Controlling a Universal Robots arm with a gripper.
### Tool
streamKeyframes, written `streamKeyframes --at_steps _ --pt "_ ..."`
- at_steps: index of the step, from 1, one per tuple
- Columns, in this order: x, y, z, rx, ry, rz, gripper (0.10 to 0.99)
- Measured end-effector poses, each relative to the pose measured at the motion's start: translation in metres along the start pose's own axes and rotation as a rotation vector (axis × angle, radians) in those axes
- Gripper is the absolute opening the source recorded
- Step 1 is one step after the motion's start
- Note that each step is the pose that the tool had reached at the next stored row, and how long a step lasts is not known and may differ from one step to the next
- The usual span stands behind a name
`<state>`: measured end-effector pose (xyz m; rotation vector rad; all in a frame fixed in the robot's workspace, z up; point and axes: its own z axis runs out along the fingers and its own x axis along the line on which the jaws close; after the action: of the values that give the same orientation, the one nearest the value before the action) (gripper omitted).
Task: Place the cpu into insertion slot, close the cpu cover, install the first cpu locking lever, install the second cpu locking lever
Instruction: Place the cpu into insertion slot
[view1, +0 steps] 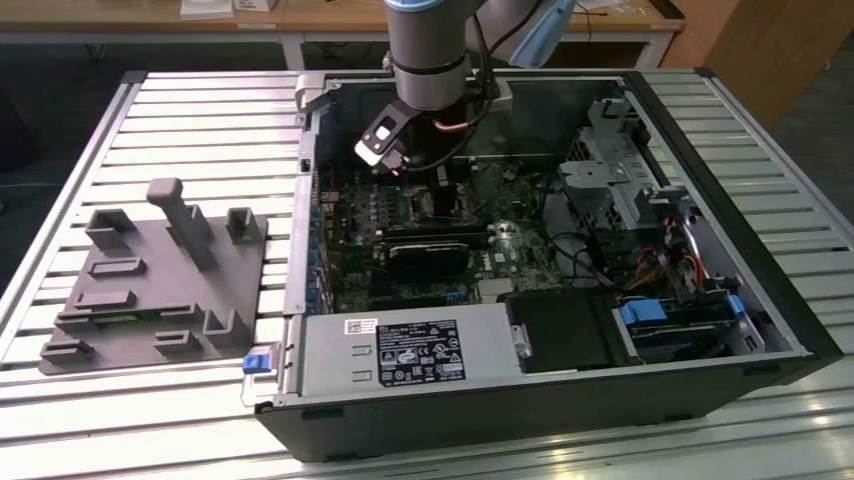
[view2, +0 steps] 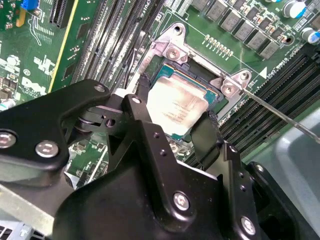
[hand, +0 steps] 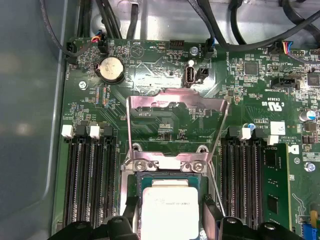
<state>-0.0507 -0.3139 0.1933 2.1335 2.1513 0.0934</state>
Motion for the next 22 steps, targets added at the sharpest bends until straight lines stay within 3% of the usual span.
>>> streamKeyframes --at_steps 8,18,20,21,22 --pt "-0.0005 0.0018 -0.0145 0.000 0.0001 0.000 0.612" --pt "-0.0005 0.0019 -0.0152 0.000 0.0002 0.000 0.596" --pt "-0.0005 0.0019 -0.0153 0.000 0.0002 0.000 0.475" --pt "-0.0005 0.0019 -0.0153 0.000 0.0002 0.000 0.475" --pt "-0.0005 0.0019 -0.0154 0.000 0.0002 0.000 0.416"
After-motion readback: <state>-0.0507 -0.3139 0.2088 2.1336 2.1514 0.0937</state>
